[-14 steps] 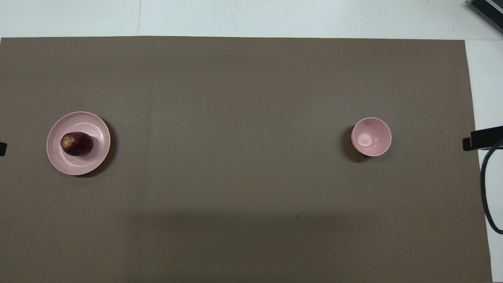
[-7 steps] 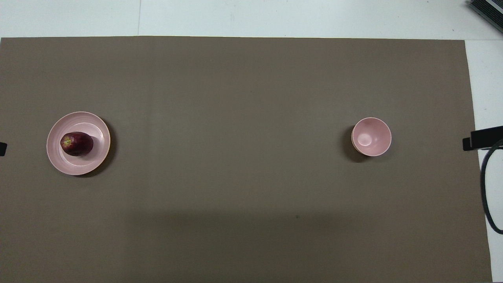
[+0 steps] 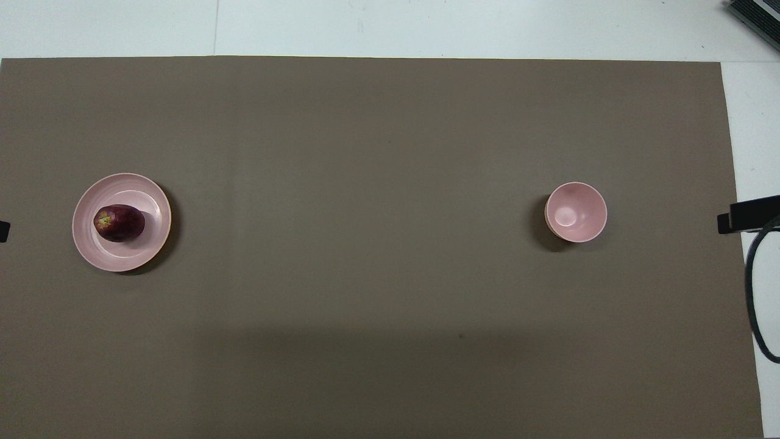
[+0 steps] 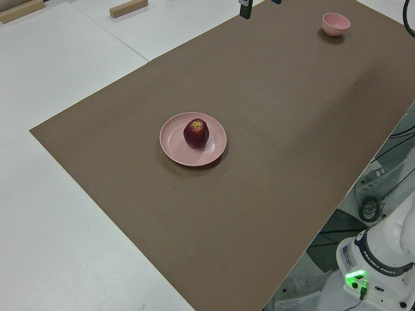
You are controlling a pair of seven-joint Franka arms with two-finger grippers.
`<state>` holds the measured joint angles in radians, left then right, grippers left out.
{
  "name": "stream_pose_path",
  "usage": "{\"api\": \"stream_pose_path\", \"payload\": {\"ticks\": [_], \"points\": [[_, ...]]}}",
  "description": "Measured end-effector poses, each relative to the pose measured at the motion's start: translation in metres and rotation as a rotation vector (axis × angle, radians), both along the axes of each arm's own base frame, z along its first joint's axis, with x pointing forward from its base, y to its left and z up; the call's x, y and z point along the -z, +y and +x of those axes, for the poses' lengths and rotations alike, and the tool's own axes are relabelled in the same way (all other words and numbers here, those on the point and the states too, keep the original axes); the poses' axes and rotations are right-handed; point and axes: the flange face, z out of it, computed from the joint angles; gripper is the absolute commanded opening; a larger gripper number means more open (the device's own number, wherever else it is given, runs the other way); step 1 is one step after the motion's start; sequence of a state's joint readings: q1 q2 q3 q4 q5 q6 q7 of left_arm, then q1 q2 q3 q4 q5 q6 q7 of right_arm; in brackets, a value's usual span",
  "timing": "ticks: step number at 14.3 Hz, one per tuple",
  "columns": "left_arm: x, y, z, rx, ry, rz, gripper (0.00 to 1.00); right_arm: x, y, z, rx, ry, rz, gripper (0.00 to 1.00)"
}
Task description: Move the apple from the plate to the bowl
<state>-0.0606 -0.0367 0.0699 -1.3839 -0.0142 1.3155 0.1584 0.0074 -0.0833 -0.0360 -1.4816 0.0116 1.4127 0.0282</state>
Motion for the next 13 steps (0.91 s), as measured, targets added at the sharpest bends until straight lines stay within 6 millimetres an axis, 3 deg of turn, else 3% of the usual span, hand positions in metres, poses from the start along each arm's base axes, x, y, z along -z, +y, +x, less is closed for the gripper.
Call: {"api": "stream_pose_path", "payload": {"ticks": [13], "points": [[0.0083, -0.0006, 0.0042, 0.004, -0.033, -0.001, 1.00, 0.0000, 0.0000, 0.0000, 0.000, 0.000, 0.000, 1.00]]}}
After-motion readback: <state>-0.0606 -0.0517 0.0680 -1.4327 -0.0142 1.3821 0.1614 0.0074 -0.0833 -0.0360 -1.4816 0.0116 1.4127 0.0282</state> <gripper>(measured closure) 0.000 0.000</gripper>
